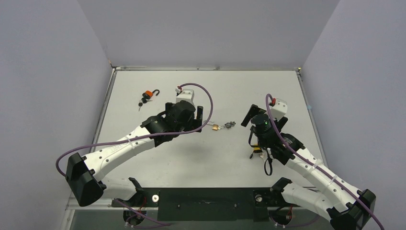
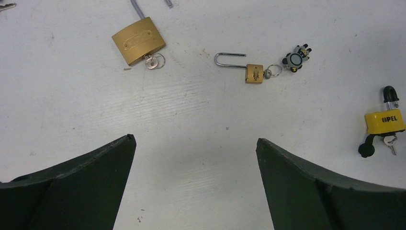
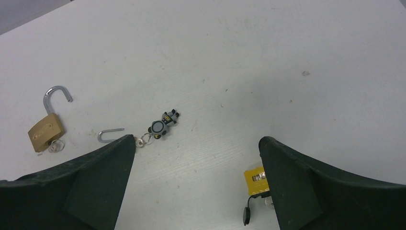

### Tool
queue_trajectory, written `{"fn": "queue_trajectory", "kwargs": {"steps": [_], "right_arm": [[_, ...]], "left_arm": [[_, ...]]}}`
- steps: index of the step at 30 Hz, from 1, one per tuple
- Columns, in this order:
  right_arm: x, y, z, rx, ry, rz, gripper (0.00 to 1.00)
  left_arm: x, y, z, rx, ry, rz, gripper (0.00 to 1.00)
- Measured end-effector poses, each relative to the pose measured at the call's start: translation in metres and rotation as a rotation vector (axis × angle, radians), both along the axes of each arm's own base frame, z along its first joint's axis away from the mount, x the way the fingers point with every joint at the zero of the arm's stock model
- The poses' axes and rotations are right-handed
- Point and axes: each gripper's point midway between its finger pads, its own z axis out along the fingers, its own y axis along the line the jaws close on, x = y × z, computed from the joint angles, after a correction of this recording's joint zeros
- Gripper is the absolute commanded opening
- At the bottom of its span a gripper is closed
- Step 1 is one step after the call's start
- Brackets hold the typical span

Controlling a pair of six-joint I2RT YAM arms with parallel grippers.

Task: Lock with the key
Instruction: Pick up the lock from the center of the board.

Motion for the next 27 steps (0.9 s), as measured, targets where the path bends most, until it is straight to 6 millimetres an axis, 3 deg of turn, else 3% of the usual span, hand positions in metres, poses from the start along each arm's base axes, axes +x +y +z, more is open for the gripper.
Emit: {"fn": "queue_trajectory", "kwargs": {"steps": [10,19,27], "right_arm": [[0.002,-0.019,-0.022,0.014,0.046,-0.084,1.0],[-0.011,-0.038,-0.078,0.093,0.153,-0.199,0.98],[-0.031,-0.047,-0.123,0.158,0.232,-0.286,0.88]], "left_arm": [[-0.024,-0.015,-0.005,-0.116,0.053,-0.119,0.98],[-0.026,-0.01,-0.001,-0.149,0.031,-0.117,0.98],[-0.016,-0.002,-0.002,-0.172,0.033,-0.09,0.98]]}}
